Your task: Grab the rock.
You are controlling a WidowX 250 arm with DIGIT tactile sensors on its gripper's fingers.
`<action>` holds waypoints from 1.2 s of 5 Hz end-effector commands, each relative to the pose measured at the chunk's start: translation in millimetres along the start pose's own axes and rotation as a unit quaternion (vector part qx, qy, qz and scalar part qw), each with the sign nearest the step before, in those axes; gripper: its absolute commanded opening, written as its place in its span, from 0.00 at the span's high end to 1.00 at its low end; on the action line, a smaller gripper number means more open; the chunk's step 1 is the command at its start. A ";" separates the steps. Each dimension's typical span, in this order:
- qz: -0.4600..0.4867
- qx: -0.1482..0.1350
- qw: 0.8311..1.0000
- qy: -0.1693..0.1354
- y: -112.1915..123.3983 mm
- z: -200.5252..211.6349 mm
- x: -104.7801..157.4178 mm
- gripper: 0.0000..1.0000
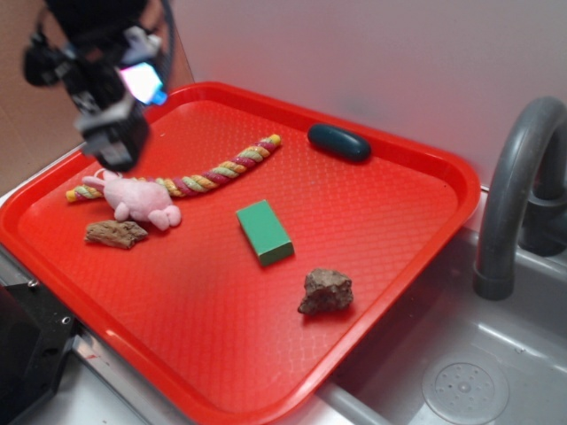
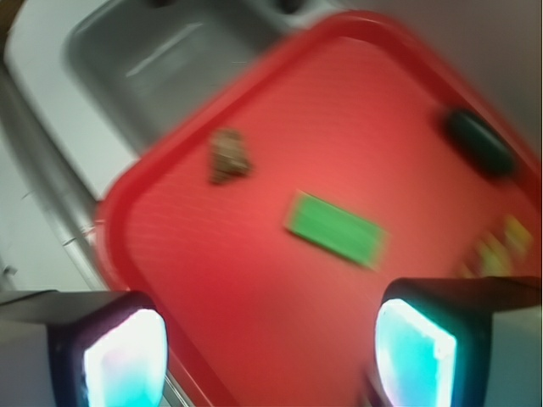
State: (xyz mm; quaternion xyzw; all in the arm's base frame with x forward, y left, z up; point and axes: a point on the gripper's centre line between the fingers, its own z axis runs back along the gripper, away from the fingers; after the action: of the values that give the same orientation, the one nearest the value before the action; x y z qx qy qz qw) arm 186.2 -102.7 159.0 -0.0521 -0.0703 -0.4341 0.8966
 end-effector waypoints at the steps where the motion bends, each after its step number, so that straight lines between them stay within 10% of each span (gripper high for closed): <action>1: -0.056 0.007 0.998 0.021 -35.1 -41.2 40.2 0.00; 6: -0.006 0.014 0.994 0.106 -23.9 -131.4 71.8 0.00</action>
State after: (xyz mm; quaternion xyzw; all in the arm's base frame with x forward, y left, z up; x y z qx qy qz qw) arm 226.7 -178.7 35.5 0.0098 0.0387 -0.4377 0.8982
